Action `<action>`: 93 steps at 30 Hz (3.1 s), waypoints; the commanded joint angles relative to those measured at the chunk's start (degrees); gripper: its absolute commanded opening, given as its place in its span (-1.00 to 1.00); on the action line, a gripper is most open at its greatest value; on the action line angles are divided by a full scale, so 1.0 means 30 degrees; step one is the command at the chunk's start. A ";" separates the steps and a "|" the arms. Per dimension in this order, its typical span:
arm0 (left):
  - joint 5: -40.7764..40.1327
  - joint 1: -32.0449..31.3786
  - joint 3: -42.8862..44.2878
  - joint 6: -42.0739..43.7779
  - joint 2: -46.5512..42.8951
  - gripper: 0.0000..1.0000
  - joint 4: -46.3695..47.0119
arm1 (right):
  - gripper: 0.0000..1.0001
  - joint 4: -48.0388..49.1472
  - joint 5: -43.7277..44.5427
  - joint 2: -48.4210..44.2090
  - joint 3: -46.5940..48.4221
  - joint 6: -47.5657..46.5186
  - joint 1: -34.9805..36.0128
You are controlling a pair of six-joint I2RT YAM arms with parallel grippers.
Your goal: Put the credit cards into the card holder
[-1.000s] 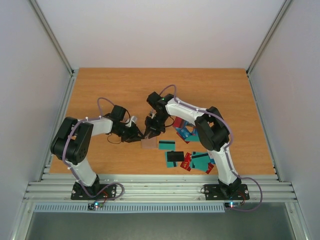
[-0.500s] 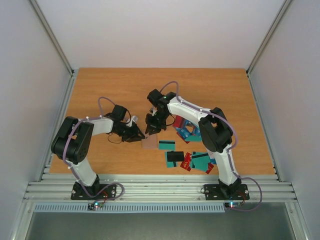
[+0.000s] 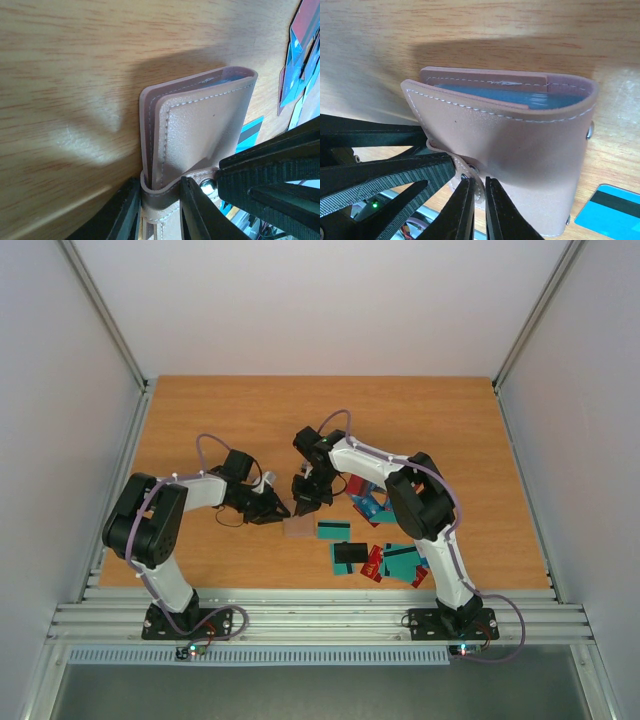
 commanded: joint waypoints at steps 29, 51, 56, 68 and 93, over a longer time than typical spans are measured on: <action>-0.3069 -0.0241 -0.0006 0.0873 -0.1206 -0.19 -0.3356 | -0.97 0.0191 0.0178 0.1522 0.0185 -0.0932 0.0084; -0.1132 -0.1103 0.0225 0.0354 0.0195 -0.11 -0.1164 | -0.98 0.0236 0.0511 0.1619 -0.0129 -0.1167 0.0318; -0.2401 -0.1189 0.0560 0.0299 0.0396 -0.18 -0.1669 | -0.97 0.0335 0.0402 0.1638 -0.0266 -0.1164 0.0326; -0.3260 -0.1166 0.1199 -0.0206 0.1401 -0.22 -0.1706 | -0.98 0.0457 0.0008 0.1652 -0.0404 -0.1226 0.0319; -0.4724 -0.1859 0.1444 0.0765 0.2280 -0.40 -0.3187 | -0.97 0.1243 -0.0668 0.1445 -0.0555 -0.0943 0.0310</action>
